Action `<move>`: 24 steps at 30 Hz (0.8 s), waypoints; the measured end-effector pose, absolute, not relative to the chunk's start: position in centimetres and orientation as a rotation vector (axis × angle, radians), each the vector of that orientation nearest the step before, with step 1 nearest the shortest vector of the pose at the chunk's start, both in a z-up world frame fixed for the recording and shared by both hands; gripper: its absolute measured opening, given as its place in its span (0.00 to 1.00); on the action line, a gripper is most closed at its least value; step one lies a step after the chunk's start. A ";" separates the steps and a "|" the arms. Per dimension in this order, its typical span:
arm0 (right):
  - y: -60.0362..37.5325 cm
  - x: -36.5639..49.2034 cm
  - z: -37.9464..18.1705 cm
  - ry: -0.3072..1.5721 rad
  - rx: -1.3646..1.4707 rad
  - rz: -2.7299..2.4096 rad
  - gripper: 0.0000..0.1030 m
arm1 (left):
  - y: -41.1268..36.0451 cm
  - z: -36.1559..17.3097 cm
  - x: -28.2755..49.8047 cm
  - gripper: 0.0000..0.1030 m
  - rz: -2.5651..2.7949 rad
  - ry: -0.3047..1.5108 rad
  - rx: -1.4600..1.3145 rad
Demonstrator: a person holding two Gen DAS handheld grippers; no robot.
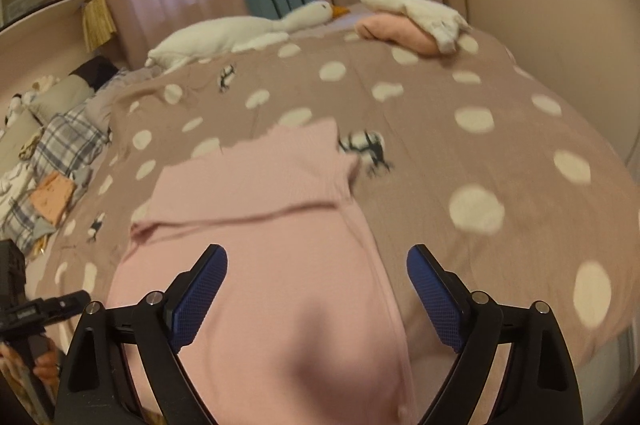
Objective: Fold small clothes
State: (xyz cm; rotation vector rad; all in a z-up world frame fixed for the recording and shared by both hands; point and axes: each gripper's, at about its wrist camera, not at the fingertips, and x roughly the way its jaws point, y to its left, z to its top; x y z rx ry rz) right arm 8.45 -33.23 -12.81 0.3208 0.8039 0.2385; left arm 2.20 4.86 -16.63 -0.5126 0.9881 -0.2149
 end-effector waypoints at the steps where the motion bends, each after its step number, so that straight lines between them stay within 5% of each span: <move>1: -33.5 8.0 -13.3 0.816 0.327 0.237 0.88 | 4.9 -17.0 1.8 0.80 -0.224 0.994 -0.521; 11: -35.4 3.9 -18.5 0.987 0.386 0.216 0.87 | 5.1 -19.6 -1.0 0.66 -0.283 1.039 -0.566; 17: -36.5 1.8 -20.7 1.068 0.417 0.184 0.74 | 4.7 -20.7 -2.3 0.52 -0.341 1.070 -0.592; 18: -36.7 1.4 -20.9 1.084 0.426 0.185 0.67 | 4.4 -20.8 -2.5 0.51 -0.352 1.077 -0.586; 24: -37.0 0.2 -22.7 1.160 0.437 0.207 0.59 | 3.6 -21.6 -3.2 0.52 -0.411 1.129 -0.563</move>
